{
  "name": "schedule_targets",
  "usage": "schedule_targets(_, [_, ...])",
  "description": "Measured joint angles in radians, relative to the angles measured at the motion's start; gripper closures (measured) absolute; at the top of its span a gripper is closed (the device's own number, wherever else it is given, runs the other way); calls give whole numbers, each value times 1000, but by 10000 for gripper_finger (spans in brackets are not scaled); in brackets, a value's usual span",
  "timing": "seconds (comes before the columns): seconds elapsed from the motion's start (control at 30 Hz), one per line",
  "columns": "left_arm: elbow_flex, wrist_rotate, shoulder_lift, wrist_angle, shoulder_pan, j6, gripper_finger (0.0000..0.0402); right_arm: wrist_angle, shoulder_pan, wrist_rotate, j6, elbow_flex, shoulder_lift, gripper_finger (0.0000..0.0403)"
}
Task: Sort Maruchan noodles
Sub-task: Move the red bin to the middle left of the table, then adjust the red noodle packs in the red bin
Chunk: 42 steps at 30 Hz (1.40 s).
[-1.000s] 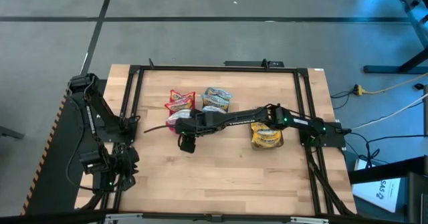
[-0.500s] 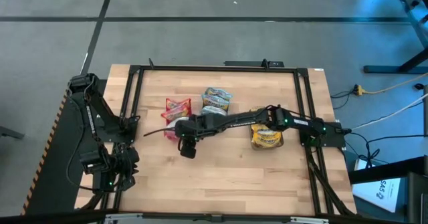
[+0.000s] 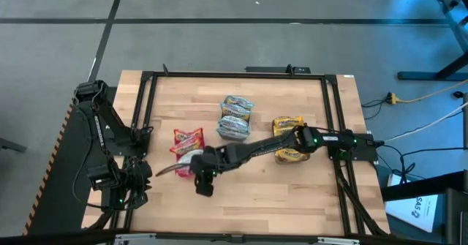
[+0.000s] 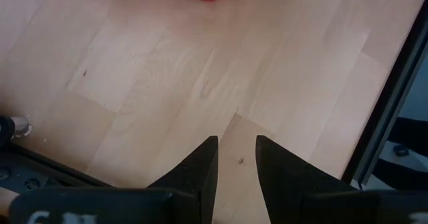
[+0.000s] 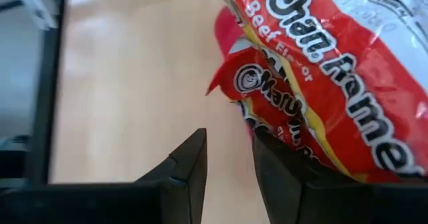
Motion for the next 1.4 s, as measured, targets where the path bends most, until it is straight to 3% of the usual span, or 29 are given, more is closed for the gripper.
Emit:
schedule_targets(0.27, [0,0,0,0,0,0,306,73,59,38,59,0,0,285])
schedule_targets(0.4, [0,-5,0,0,0,-1,306,127,66,-17,111,0,0,285])
schedule_targets(0.7, [0,-320,0,35,6,1,306,171,69,-107,129,48,-5,285])
schedule_targets(0.8, [0,-404,0,36,22,42,306,184,73,-108,91,43,-61,285])
schedule_targets(0.93, [0,-438,0,39,58,137,306,83,80,3,28,49,-165,286])
schedule_targets(1.1, [0,-422,0,53,120,236,306,-164,71,173,-11,48,-221,285])
schedule_targets(1.4, [0,-357,0,80,208,365,306,-226,73,200,-8,46,-179,285])
